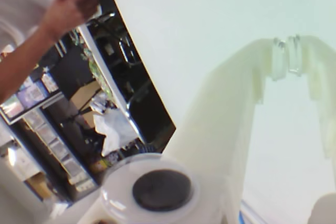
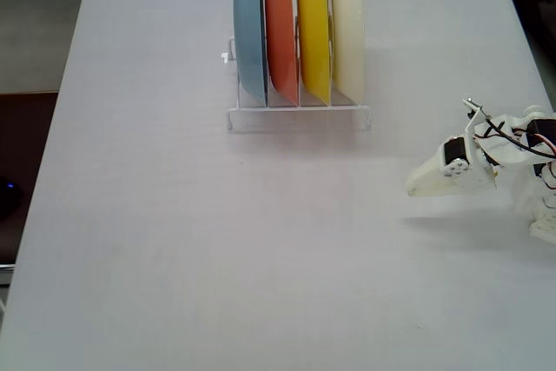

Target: Would you please take all the plates for me?

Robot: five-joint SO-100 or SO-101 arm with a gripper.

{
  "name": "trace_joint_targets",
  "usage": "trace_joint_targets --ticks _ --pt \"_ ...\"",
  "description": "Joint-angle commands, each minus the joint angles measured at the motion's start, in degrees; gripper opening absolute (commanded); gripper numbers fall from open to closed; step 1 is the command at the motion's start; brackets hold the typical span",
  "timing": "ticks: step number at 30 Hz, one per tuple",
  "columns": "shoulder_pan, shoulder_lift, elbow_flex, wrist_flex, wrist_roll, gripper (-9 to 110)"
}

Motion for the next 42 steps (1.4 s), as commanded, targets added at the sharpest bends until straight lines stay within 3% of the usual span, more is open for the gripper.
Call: trace_joint_targets --ticks 1,25,33,42 --pt "0.26 1.14 -0.18 0.18 -0.35 0" --pt "0.79 1.14 -2.81 -0.53 -2.81 0" --pt "4.75 1.14 -13.97 -6.15 -12.39 -1" --pt "13.62 -14.06 -41.4 0.88 -29.62 -1"
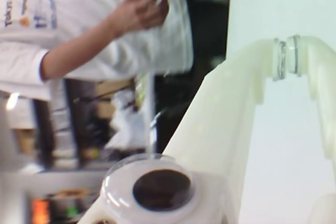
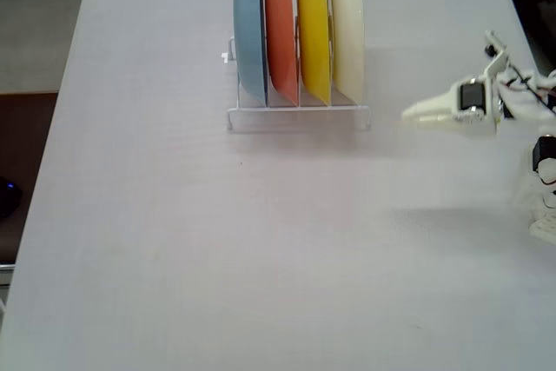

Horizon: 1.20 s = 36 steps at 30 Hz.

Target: Would you please take all the plates for me?

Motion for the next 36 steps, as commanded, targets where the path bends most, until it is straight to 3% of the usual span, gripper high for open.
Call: trace_joint_targets --ticks 1,6,16,36 --pt "3.34 -6.5 -14.68 1.23 -7.47 -1" --pt "10.11 -17.23 -25.14 2.81 -15.73 3" --pt "20.3 -37.88 -40.61 3.34 -27.6 44" --pt "25.84 -66.18 -60.82 2.9 -28.83 44"
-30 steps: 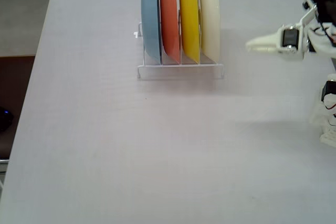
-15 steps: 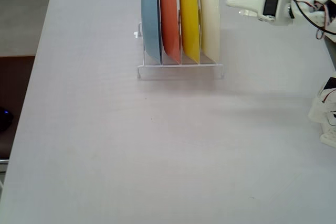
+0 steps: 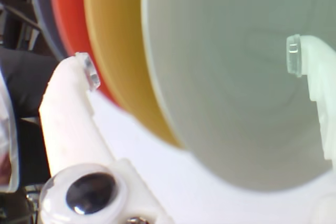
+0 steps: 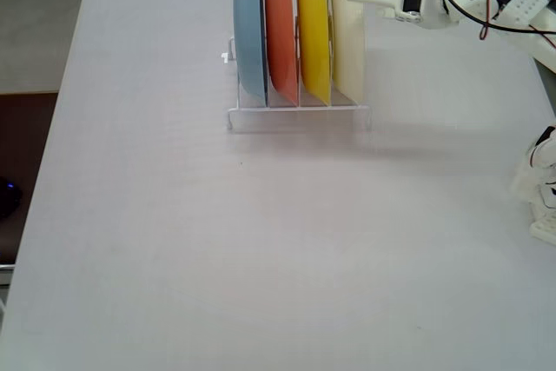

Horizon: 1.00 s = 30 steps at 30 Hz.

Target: Would you please take all the plates for me?

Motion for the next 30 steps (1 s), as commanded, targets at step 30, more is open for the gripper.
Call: trace_joint_targets --ticks 30 --pt "1.67 -7.12 -62.31 27.07 2.64 -1"
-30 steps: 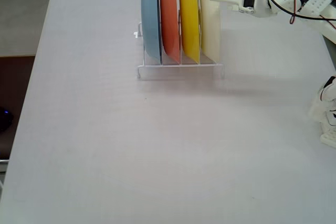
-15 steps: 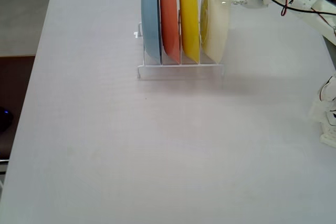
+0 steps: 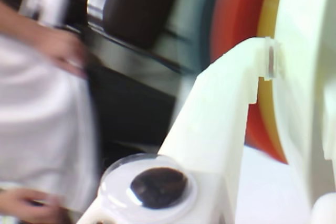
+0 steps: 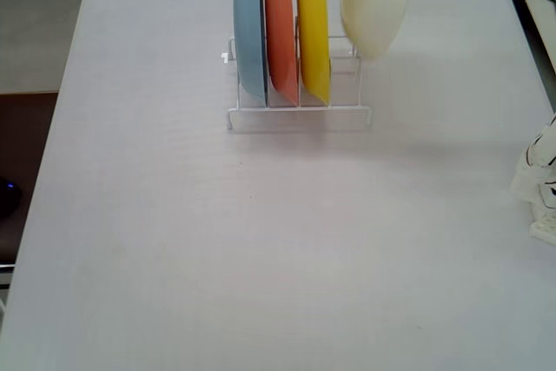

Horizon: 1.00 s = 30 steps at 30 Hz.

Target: Would you please take all the plates for me?

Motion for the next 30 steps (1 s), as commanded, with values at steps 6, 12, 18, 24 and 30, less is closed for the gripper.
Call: trace_joint_targets --ticks 6,12,18,24,30 --pt "-5.98 8.44 -13.18 6.15 10.99 -1" --pt "-19.86 13.27 -13.18 2.29 20.39 -1" --pt "-34.01 15.47 -11.16 -4.92 32.78 -1" --pt "-45.7 21.97 10.11 -29.79 36.47 -1" --pt "-51.33 22.32 27.33 -53.7 39.37 -1"
